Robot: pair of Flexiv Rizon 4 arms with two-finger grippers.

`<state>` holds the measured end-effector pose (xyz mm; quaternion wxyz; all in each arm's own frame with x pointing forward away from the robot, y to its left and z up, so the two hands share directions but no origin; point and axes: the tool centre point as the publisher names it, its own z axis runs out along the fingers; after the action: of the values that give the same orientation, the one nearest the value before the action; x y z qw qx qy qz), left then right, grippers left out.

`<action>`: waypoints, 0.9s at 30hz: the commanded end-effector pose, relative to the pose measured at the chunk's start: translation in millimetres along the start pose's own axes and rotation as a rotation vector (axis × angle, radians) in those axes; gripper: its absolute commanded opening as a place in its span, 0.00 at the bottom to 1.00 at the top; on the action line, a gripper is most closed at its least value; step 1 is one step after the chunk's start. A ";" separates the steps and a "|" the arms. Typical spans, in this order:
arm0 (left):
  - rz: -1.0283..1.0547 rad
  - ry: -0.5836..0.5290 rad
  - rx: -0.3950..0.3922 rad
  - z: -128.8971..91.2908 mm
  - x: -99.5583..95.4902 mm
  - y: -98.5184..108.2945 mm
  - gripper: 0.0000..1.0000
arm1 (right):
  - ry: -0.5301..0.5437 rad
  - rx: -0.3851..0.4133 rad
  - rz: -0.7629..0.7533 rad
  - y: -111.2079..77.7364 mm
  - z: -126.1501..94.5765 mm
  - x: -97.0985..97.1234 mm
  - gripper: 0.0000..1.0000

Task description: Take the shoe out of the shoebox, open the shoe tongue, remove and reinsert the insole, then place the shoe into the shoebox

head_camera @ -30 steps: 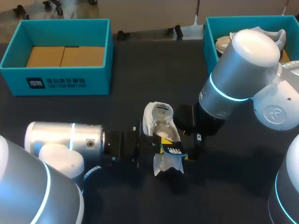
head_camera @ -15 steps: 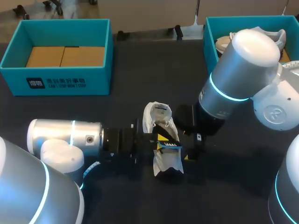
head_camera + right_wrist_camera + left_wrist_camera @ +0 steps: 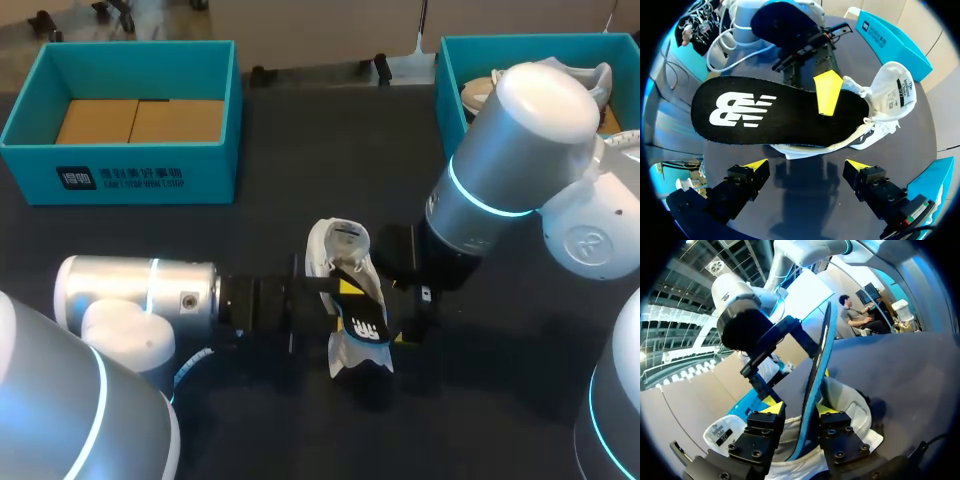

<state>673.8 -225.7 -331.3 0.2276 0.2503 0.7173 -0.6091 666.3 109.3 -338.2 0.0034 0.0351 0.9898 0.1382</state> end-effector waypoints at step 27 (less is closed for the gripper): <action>0.070 0.004 -0.123 4.0 1.1 28.7 0.00 | -0.002 0.002 0.001 1.0 1.4 0.7 1.00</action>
<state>690.6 -221.1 -350.4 0.2595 0.2642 0.7433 -0.5571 666.3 109.3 -338.2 0.0034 0.0351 0.9898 0.1382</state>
